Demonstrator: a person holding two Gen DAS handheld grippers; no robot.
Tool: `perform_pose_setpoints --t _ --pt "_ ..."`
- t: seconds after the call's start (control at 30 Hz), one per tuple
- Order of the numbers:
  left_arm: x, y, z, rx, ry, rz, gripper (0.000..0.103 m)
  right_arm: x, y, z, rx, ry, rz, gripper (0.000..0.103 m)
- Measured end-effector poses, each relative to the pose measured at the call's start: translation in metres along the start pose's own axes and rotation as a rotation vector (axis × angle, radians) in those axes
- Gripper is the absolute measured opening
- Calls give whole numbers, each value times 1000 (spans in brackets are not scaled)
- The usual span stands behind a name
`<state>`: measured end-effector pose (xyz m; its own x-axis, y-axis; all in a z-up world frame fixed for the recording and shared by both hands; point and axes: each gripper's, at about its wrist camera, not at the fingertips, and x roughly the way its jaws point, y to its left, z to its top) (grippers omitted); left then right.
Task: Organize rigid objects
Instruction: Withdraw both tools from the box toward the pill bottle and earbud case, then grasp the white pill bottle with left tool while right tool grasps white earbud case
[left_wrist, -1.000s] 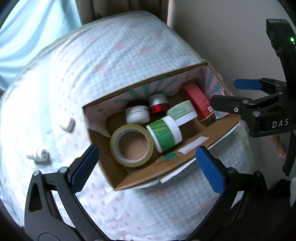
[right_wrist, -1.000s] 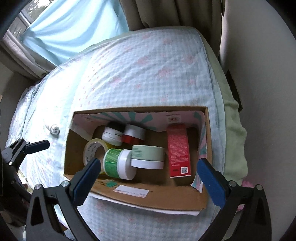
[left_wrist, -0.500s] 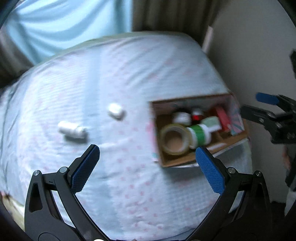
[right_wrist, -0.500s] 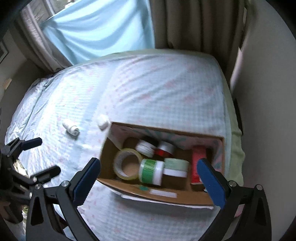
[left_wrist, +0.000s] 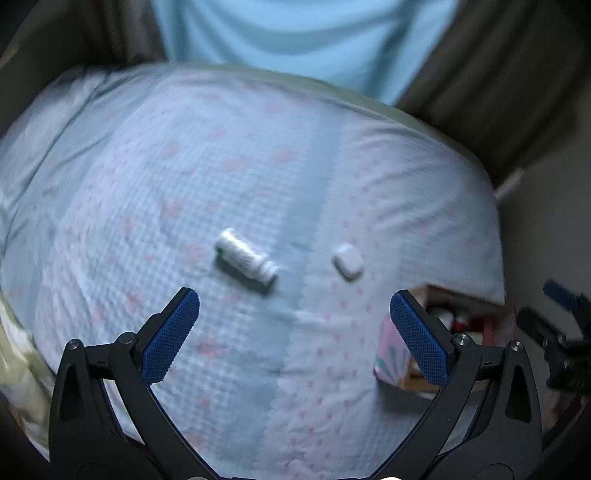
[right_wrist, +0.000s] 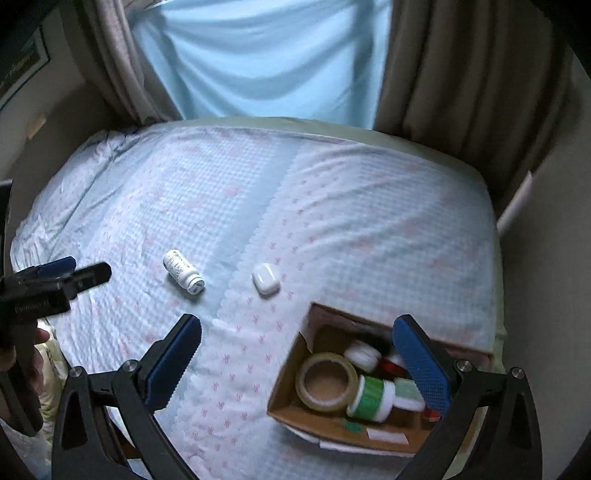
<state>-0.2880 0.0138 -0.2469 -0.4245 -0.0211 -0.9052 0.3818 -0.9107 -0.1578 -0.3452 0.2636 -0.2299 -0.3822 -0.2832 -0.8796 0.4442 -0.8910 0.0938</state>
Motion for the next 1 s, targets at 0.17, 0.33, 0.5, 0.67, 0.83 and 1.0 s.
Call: perform_pose_setpoints --t 0.17,0.33,0.5,0.67,0.83,1.0 --pt "38 34 19 -108 33 47 103 42 17 24 -57 51 17 103" --pt "89 53 31 -223 108 65 103 91 34 41 -124 130 38 103" --pt "148 72 34 -371 185 67 102 148 42 50 -174 233 72 103" --pt "206 89 32 -506 251 75 97 205 50 50 -263 344 60 103" --pt "249 105 24 -617 297 78 92 255 57 46 -342 442 60 95" --pt "272 112 19 -677 319 82 91 295 61 38 -378 521 49 94"
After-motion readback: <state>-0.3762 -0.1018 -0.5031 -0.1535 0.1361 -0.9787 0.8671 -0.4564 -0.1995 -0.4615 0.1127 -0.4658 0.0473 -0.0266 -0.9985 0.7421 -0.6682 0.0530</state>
